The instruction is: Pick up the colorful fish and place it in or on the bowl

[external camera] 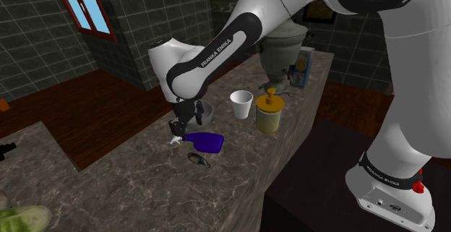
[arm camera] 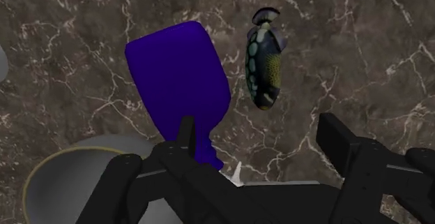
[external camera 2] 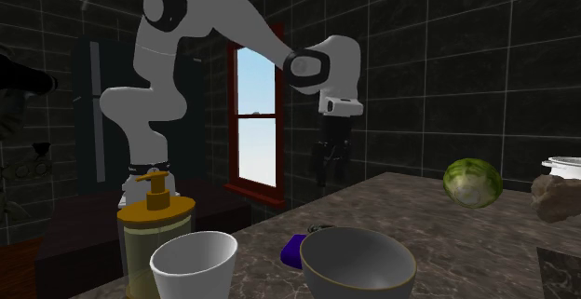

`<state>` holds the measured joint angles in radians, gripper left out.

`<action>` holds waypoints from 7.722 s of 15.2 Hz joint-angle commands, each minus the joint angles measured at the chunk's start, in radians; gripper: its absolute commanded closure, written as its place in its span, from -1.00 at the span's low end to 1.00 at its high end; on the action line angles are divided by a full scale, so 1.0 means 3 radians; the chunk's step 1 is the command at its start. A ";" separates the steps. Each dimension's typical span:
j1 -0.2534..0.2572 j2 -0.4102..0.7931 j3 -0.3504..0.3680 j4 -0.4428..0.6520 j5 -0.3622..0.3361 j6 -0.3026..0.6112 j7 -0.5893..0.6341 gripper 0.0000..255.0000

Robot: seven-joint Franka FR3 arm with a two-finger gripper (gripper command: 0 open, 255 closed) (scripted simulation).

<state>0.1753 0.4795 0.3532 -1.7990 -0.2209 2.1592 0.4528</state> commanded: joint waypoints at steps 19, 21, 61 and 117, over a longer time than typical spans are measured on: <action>0.0258 0.0588 -0.0244 -0.0203 -0.0089 0.0664 0.0906 -1.00; 0.0258 0.0587 -0.0244 -0.0203 -0.0089 0.0664 0.0906 -1.00; 0.0083 0.0416 -0.0152 -0.0854 -0.0366 0.1586 0.0352 1.00; -0.0243 0.0362 -0.0487 0.0385 -0.0413 0.0842 0.0184 -1.00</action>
<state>0.0713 0.5810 0.2417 -1.6639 -0.2996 2.3422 0.4111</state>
